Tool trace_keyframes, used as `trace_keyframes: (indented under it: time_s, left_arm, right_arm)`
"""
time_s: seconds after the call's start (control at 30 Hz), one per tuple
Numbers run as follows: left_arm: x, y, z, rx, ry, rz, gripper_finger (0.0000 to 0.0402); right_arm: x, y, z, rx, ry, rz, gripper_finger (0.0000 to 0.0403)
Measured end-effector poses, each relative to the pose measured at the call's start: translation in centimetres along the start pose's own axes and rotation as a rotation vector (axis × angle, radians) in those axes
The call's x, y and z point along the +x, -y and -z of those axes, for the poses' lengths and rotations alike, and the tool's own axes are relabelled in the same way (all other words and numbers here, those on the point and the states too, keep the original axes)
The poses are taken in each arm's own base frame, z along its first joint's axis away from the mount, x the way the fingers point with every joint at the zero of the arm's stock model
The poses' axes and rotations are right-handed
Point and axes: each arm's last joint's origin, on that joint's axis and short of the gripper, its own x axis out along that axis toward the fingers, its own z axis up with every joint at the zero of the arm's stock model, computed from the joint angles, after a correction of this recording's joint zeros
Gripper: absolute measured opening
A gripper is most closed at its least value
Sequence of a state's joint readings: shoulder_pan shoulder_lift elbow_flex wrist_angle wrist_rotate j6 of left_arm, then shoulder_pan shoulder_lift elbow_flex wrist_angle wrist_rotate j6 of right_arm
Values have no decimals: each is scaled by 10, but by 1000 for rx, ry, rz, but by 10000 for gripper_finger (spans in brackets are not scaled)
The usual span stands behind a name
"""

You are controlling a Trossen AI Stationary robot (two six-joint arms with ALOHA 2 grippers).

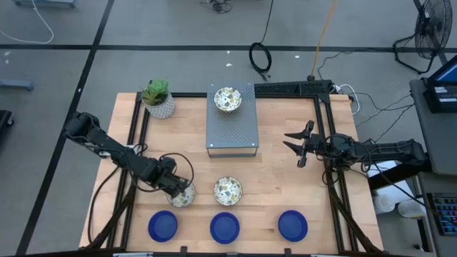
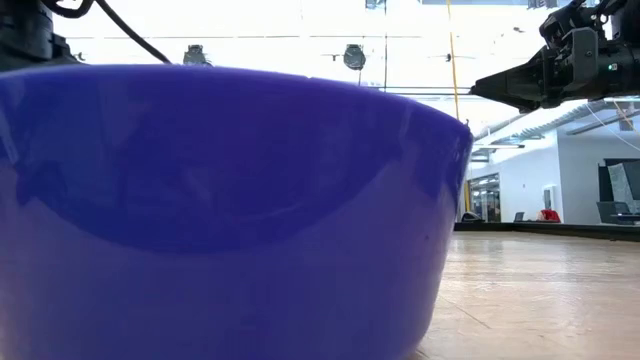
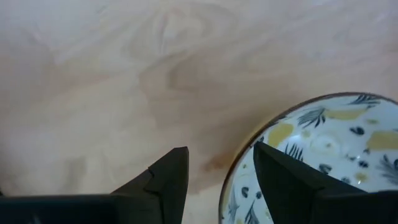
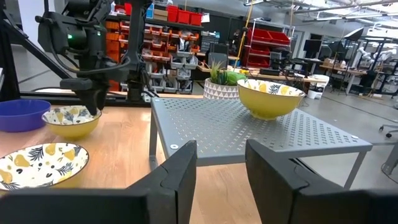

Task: Pick & Place Mini bowls
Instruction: Stack the left yellow patterned bowl on the yellow patterned bowl on the shelf

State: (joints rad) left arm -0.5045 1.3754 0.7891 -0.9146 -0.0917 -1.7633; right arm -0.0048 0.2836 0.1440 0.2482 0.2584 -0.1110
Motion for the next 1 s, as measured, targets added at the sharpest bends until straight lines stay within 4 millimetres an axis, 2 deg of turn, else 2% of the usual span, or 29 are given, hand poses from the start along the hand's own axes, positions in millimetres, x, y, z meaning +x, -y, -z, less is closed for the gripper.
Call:
trace_keyframes:
  time_s: [0.2, 0.47, 0.7, 1.0]
  left_arm:
    - [0, -2, -5, -6, 80, -19, 182]
    - [0, -10, -23, -62, 231, -106, 182]
    - [-6, -13, -27, -60, 67, -103, 182]
    - [-20, -26, -13, -88, -32, -113, 182]
  right_arm:
    - [0, 0, 0, -2, -1, 0, 128]
    - [0, 0, 0, -2, -3, 1, 128]
    - [0, 0, 0, -6, -3, 1, 128]
    - [0, 0, 1, -7, -9, 1, 128]
